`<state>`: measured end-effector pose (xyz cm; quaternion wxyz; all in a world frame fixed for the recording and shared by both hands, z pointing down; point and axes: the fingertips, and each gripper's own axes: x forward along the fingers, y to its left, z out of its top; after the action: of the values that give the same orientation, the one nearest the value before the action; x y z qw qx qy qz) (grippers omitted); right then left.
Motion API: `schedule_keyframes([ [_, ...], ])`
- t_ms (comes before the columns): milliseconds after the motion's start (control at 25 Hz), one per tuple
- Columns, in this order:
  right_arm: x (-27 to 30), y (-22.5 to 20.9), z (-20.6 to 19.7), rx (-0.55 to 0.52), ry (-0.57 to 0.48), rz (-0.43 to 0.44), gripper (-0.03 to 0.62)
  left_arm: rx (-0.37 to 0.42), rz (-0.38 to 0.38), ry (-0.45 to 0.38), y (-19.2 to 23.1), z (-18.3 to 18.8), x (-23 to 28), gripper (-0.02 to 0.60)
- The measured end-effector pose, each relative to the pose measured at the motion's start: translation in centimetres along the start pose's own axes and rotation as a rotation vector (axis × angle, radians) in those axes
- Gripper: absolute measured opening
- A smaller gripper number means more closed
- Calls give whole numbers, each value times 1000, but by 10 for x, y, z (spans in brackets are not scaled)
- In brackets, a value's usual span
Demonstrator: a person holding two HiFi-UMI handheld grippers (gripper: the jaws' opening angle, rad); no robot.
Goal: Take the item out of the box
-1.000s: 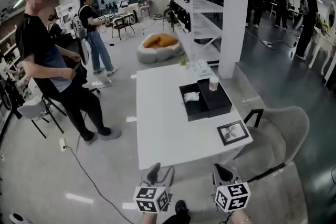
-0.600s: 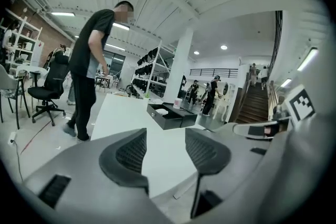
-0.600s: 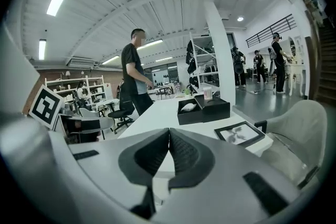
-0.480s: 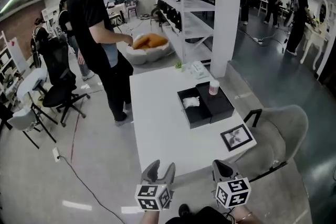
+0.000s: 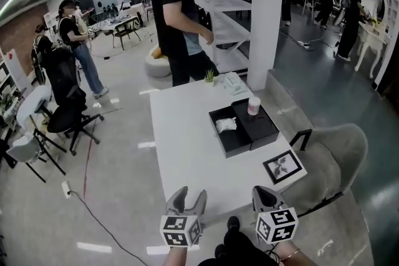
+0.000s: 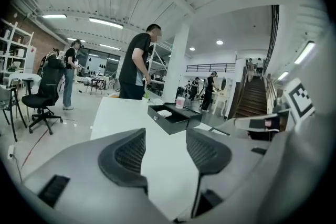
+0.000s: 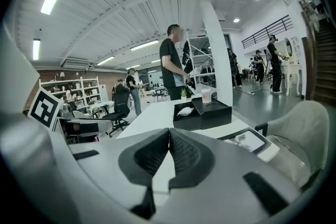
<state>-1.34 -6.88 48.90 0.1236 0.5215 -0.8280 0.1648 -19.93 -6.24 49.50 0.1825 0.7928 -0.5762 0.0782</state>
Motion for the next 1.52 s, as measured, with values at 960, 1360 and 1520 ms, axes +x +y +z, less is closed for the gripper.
schedule_keyframes([
  [960, 112, -100, 29, 79, 15, -39, 0, 221, -74, 106, 8, 61, 197, 219],
  [1360, 136, -122, 34, 103, 39, -37, 0, 458, -169, 247, -15, 66, 266, 229],
  [1520, 143, -131, 30, 113, 49, -41, 0, 550, -178, 305, -15, 59, 289, 229],
])
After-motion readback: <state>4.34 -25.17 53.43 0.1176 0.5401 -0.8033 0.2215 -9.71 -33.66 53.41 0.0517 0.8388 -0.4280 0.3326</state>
